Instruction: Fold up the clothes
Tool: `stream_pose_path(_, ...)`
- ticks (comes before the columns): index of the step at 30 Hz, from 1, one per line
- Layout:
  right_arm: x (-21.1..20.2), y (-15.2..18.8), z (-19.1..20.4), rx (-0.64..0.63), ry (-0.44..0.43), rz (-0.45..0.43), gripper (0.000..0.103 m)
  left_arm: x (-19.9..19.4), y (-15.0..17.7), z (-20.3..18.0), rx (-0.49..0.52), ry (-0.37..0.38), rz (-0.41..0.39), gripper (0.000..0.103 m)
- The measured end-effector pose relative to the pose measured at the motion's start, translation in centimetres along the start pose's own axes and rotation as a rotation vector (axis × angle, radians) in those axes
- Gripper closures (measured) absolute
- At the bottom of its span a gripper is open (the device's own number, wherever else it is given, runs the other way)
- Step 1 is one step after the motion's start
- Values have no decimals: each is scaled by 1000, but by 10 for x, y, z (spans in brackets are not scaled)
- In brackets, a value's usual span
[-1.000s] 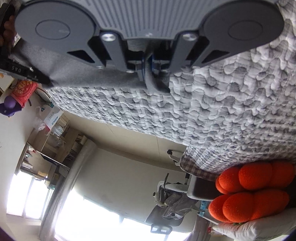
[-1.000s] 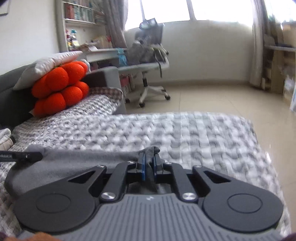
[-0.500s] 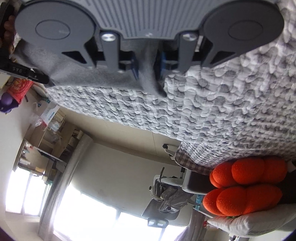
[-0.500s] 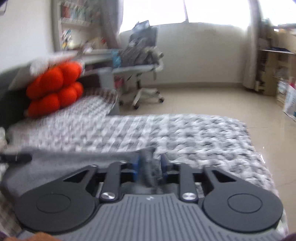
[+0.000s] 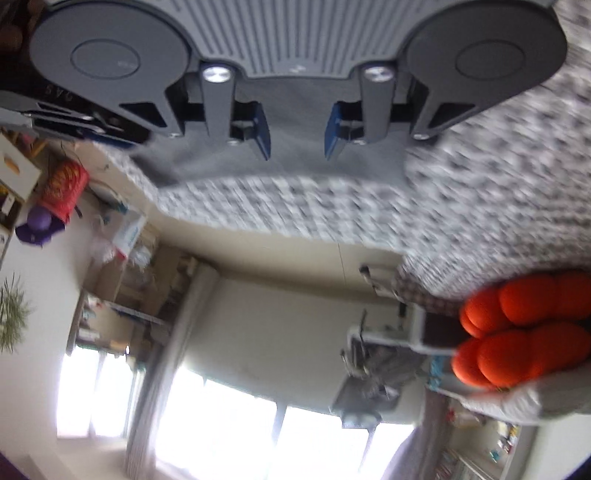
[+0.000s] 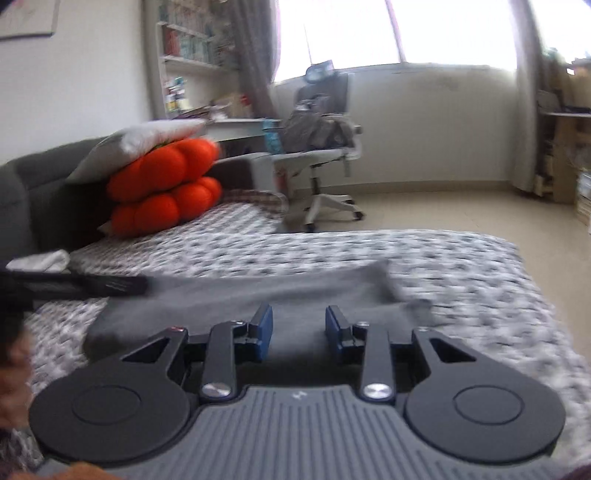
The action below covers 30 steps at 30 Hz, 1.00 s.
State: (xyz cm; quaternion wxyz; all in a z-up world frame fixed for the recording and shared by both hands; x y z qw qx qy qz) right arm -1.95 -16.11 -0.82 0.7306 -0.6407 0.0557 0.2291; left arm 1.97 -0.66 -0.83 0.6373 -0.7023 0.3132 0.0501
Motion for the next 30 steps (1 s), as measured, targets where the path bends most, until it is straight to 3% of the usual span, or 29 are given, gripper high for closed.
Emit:
stream_pose_path(2,12,8,7,-40,3,57,66,8,12,-1,12,-28,8,71)
stream_pose_path(7,17,13,-8,0,51,106,67,8,19,3,11,-52,-17,70)
stream_pose_path(20,-15,24,-34,16,221,80,72,4,23,7,-12,-32,-50,68)
stream_pose_path(22,-24,29,-44,7,313,84,48,4,24,8,-23,-24,-52,68)
stream_pose_path(23,-25,32,-48,30,300,84,45,4,24,8,-26,-19,-52,67)
stream_pose_path(27,-33,35,-52,84,266,72,45,6,24,3,-13,-10,-55,61)
stream_pose_path(30,-44,21,-45,63,273,-21,47,6,25,0,0,-4,-60,55)
Point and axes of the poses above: each gripper's, at about its wrist camera, not at the fingertips, and x roughly the way its jaws point, z to its left, y to its underside, the point moved 8 cm from there along x, roughly the way its jaws point, and after that the axes turned 1 degree about x, right-handed, at the moved point
